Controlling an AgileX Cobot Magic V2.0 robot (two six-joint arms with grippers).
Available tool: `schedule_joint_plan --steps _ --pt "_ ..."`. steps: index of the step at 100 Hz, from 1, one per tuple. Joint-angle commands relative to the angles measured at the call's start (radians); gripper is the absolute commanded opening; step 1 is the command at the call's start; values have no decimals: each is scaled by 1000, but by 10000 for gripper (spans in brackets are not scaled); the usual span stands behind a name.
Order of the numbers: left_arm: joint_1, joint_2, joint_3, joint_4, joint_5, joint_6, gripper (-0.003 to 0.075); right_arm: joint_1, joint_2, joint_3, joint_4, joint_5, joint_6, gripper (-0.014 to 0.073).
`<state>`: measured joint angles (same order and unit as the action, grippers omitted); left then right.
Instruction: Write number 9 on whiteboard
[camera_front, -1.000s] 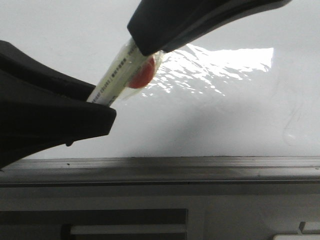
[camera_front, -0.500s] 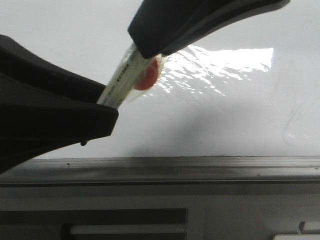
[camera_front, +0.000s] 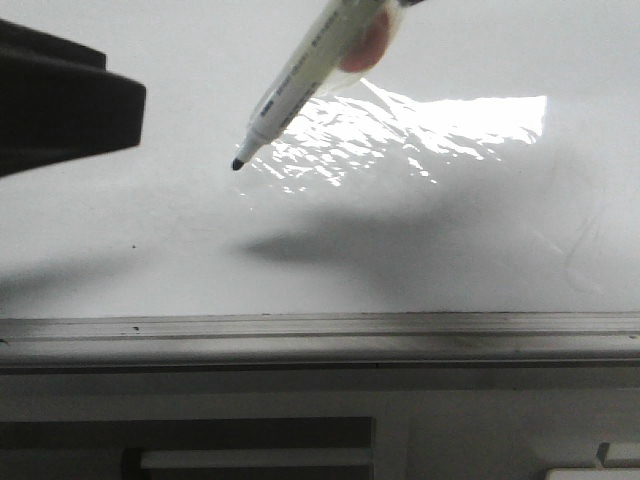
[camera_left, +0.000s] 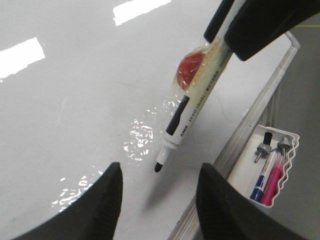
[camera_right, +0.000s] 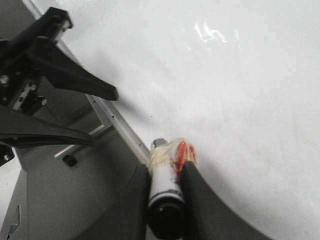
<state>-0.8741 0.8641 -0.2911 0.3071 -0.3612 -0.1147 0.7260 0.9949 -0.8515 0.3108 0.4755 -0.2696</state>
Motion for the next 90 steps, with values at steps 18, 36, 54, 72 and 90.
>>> schedule_joint_plan --steps 18,36,54,72,90 --pt "-1 -51 -31 -24 -59 0 326 -72 -5 -67 -4 -69 44 -32" --pt "-1 -51 -31 -24 -61 0 322 -98 43 -162 -4 -50 63 -33" --pt "-1 -51 -31 -24 -63 0 321 -151 123 -225 -4 -10 93 -33" --pt "-1 -51 -31 -24 -63 0 321 -172 197 -274 -4 6 98 -33" --pt "-1 -51 -31 -24 -63 0 320 -143 252 -311 -4 42 98 -33"
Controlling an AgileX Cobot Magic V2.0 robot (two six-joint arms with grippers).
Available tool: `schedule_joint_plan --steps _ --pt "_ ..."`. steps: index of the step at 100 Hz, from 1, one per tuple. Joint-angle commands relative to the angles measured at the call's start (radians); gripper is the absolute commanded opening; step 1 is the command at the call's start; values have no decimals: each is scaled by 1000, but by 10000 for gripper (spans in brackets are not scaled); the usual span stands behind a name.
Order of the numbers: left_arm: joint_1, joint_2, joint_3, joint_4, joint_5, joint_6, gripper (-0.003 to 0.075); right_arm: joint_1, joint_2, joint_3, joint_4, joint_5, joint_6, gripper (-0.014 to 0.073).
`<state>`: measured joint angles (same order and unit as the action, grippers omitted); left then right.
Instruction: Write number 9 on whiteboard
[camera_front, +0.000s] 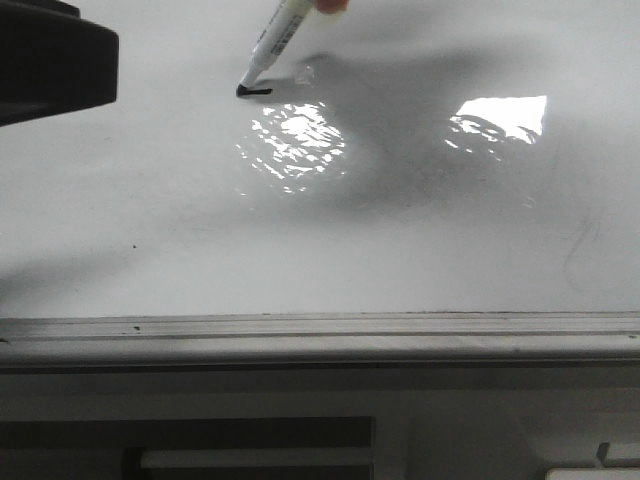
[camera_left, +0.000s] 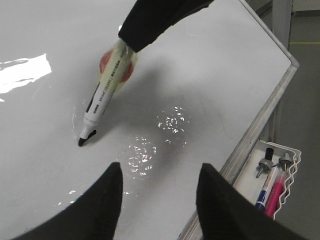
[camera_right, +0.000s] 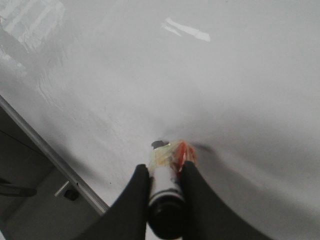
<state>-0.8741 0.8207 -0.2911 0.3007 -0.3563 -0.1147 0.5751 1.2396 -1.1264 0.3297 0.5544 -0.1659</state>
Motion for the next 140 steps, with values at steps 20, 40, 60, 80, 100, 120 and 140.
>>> schedule_joint_plan --steps 20,40,60,80,100,120,140 --pt "-1 -8 -31 -18 -68 0 314 22 6 -34 -58 60 -5 -33" --pt "-1 -8 -31 -18 -68 0 314 -13 -11 -84 -83 39 -3 -33" --pt "-1 -8 -31 -18 -68 0 314 -21 -11 -116 -92 38 -3 -33" --pt "-1 -8 -31 -18 -68 0 314 -11 -9 -29 -90 113 45 -33" --pt "-1 -8 -31 -18 -68 0 314 16 -22 66 -71 69 47 -33" --pt "-3 22 -31 1 -86 0 314 20 -71 26 -12 94 47 -33" --pt "-6 132 -31 50 -166 0 314 112 -56 26 -8 103 47 -33"
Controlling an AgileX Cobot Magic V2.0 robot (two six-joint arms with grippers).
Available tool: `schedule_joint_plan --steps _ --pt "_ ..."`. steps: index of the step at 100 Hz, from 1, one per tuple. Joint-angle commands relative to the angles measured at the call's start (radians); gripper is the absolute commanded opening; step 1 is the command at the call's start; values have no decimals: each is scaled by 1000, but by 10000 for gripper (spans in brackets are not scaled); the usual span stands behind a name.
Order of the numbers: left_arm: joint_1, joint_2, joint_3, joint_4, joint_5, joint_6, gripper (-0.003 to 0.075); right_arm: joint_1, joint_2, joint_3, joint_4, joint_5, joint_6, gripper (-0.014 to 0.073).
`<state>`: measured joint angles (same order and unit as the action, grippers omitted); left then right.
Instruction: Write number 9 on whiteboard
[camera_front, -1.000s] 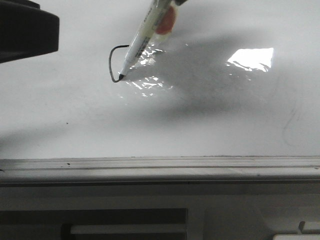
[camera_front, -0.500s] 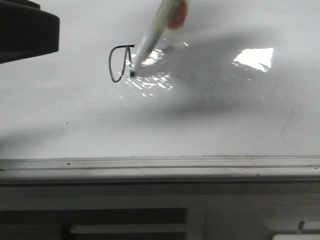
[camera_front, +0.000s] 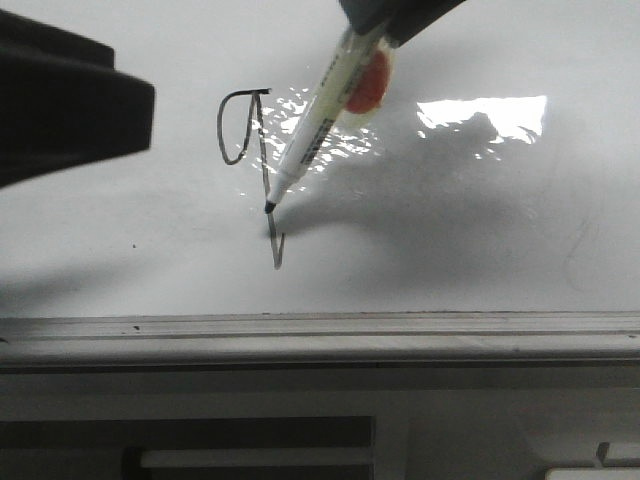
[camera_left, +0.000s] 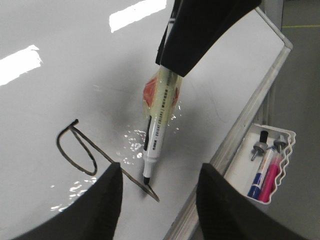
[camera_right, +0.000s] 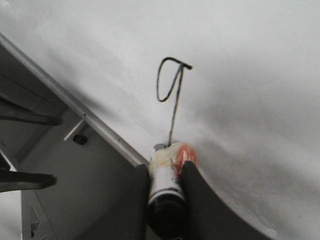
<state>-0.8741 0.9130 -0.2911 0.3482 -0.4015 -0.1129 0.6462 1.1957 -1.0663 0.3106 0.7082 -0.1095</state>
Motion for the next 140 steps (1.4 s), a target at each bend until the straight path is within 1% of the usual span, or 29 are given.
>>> schedule_joint_plan --steps 1,16,27,60,67,82,89,90,91,111,115,120,128,130,135,140 --pt "-6 43 -31 3 -126 -2 314 51 -11 -34 11 -53 -9 -33" --pt "-6 104 -31 3 -211 -2 314 119 3 -34 13 -95 13 -33" --pt "-6 126 -31 4 -212 -2 314 133 3 -34 13 -108 35 -33" --pt "-6 146 -31 4 -208 -2 307 133 3 -34 53 -85 34 -33" --pt "-6 146 -31 4 -210 -2 257 133 3 -34 56 -81 34 -33" --pt "-6 146 -31 4 -204 -2 68 133 3 -34 83 -77 34 -33" --pt "-6 146 -31 4 -204 -2 -4 133 3 -34 89 -70 34 -32" --pt "-6 146 -31 4 -204 -2 -4 133 3 -34 91 -71 34 -32" --pt "-6 146 -31 4 -204 -2 -22 133 3 -34 91 -69 34 -32" --pt "-6 146 -31 4 -204 -2 -20 133 3 -34 105 -65 34 -19" --pt "-6 146 -31 4 -204 -2 -20 133 3 -34 105 -65 34 1" --pt "-6 146 -31 4 -204 -2 -20 133 3 -34 105 -65 34 45" --pt "-6 146 -31 4 -204 -2 -20 133 3 -34 105 -69 34 157" --pt "-6 146 -31 4 -204 -2 -20 133 3 -34 105 -69 34 206" --pt "-6 146 -31 -4 -204 -11 -20 133 3 -34 105 -73 34 286" --pt "-6 146 -31 -26 -204 -24 -20 133 3 -34 105 -77 34 349"
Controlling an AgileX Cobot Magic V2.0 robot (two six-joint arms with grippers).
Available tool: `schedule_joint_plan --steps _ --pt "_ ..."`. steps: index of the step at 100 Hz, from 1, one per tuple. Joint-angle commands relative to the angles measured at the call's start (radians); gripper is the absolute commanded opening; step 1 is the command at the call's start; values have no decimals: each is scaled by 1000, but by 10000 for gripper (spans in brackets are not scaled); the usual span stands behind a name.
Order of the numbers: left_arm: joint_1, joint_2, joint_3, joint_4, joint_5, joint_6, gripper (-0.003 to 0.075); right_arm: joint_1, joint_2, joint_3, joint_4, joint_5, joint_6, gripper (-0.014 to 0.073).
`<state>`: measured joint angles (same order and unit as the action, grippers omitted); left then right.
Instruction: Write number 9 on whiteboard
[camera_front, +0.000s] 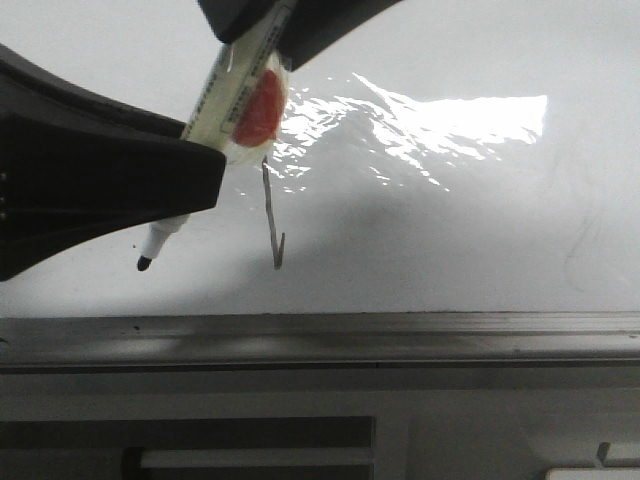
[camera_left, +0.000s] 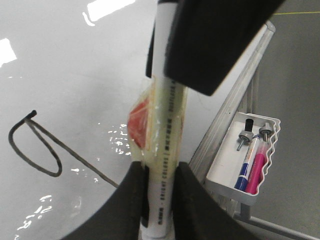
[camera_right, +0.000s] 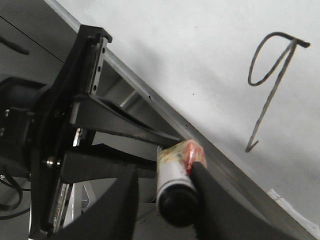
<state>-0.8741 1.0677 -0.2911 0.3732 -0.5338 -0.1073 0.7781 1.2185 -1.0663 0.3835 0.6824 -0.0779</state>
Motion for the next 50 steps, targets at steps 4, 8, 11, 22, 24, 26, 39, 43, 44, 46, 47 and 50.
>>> schedule_joint_plan --steps 4,8,11,22,24,26,39,43,44,46,47,50 --pt "-6 -8 -31 -75 -72 -54 -20 1 -20 -34 32 -54 3 381" --pt "-6 -8 -31 -105 -70 -79 -20 1 -20 -34 32 -54 3 391" --pt "-6 -8 -31 -134 -60 -101 -20 1 -20 -34 32 -56 3 389" --pt "-6 -8 -31 -302 6 -144 -20 1 -20 -34 32 -56 3 388" --pt "-6 -8 -31 -330 17 -146 -20 1 -20 -34 32 -56 3 388" --pt "-6 -8 -31 -391 42 -146 -20 1 -20 -34 32 -56 3 388" --pt "-6 -8 -37 -657 169 -146 -20 1 -20 -34 32 -56 3 388" --pt "-6 -8 -38 -701 190 -146 -20 1 -20 -34 32 -56 3 388" --pt "-6 -8 -38 -706 190 -146 -20 1 -20 -34 32 -56 3 388" --pt "-6 -8 -39 -718 193 -146 -20 1 -20 -34 32 -56 3 388" --pt "-6 -8 -41 -722 193 -146 -20 1 -20 -34 32 -58 3 388" --pt "-6 -6 -41 -732 193 -146 -21 1 -20 -34 32 -58 3 388"
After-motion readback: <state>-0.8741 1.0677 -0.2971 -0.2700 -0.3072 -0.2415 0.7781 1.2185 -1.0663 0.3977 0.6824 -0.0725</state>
